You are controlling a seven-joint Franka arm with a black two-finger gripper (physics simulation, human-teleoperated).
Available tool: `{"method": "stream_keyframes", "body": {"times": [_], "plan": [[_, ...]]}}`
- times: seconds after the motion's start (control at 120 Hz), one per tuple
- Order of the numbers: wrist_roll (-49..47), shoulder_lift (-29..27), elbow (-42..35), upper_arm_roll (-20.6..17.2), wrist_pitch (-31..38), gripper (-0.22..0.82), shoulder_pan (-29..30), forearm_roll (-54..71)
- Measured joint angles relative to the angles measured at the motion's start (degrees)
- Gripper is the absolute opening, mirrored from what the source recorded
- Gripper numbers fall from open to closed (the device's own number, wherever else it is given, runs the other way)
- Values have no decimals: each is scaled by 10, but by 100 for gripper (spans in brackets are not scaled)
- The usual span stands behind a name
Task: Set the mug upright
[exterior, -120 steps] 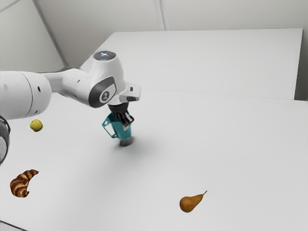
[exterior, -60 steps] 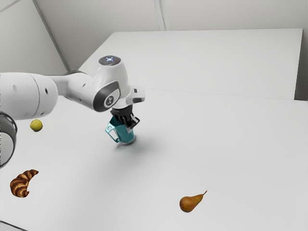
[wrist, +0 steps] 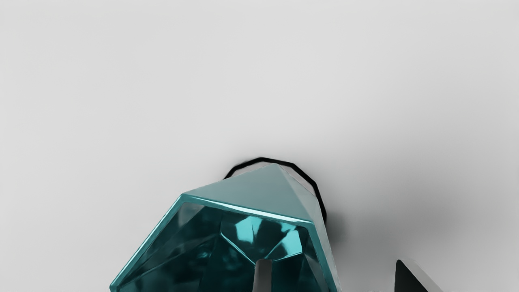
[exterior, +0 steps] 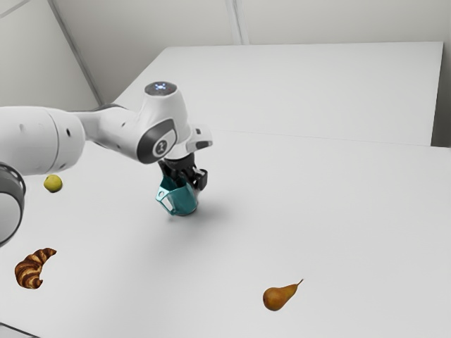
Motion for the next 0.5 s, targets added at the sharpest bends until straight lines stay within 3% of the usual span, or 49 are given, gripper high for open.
{"method": "stream_keyframes", "body": {"times": [0.142, 0.358, 0.5], "plan": [[-8, -39, 0, 0, -12, 41, 0, -1], [-16, -81, 7, -10, -38, 52, 2, -1], [-7, -87, 98, -29, -115, 56, 1, -18]]}}
